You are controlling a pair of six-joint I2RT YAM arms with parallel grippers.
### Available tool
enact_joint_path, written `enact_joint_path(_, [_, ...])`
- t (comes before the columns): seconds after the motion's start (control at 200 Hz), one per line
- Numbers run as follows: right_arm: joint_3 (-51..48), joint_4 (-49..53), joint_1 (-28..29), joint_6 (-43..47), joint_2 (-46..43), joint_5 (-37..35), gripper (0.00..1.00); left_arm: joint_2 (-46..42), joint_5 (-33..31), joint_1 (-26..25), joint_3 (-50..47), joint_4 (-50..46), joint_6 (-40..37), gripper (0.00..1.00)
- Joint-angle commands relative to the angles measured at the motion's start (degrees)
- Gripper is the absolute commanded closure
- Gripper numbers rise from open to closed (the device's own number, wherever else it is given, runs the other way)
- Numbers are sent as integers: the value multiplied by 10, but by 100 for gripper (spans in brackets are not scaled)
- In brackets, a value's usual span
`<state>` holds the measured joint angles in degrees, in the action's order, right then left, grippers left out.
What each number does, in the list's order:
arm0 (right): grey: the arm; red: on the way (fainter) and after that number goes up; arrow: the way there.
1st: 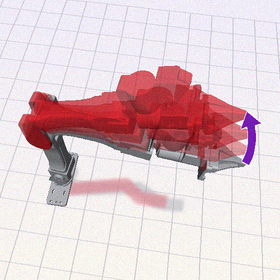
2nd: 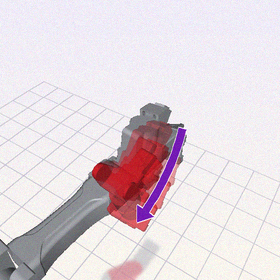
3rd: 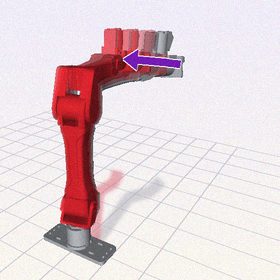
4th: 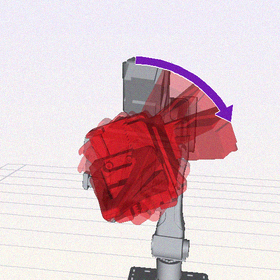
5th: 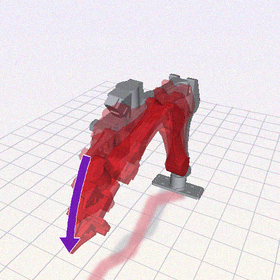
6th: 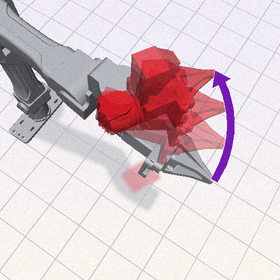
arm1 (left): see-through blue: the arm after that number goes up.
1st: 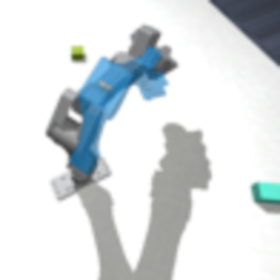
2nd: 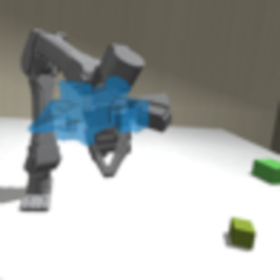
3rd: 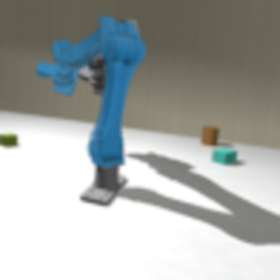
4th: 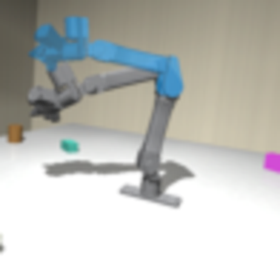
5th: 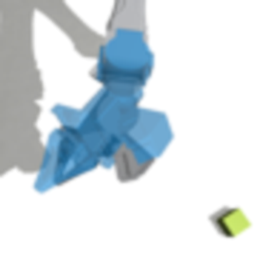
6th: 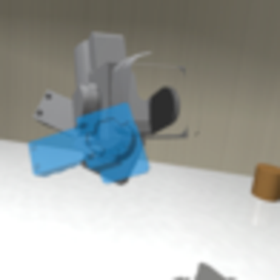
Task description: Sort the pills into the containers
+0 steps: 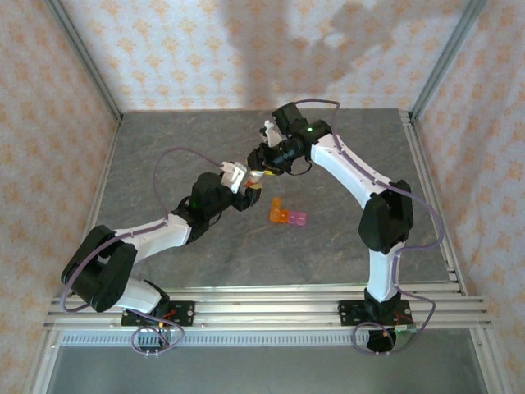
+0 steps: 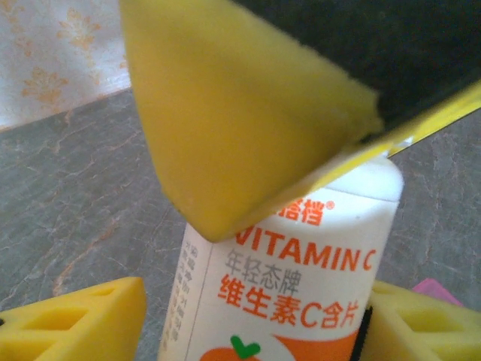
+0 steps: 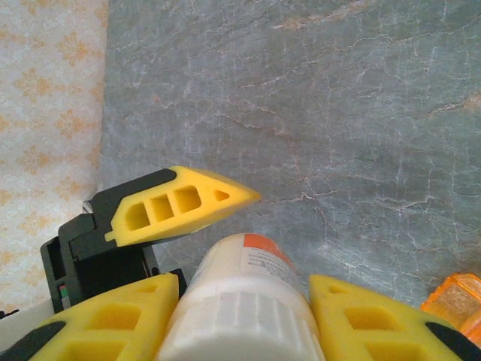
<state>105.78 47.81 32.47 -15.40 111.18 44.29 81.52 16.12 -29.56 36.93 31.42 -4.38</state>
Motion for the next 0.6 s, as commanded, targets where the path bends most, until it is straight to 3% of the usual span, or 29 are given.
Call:
enact_joint_path(0.0, [6, 1, 3, -3, -7, 15, 68, 5, 12, 4, 14, 23, 7, 32])
enact_joint_path(0.245, [-6, -12, 3, -12, -14, 24, 68, 5, 18, 5, 18, 22, 12, 37])
enact_joint_path(0.516, [-13, -17, 3, -14, -18, 25, 68, -2, 40, 5, 23, 14, 24, 60])
enact_joint_path(0.596, [-13, -18, 3, -15, -18, 24, 68, -7, 41, 5, 22, 9, 28, 73])
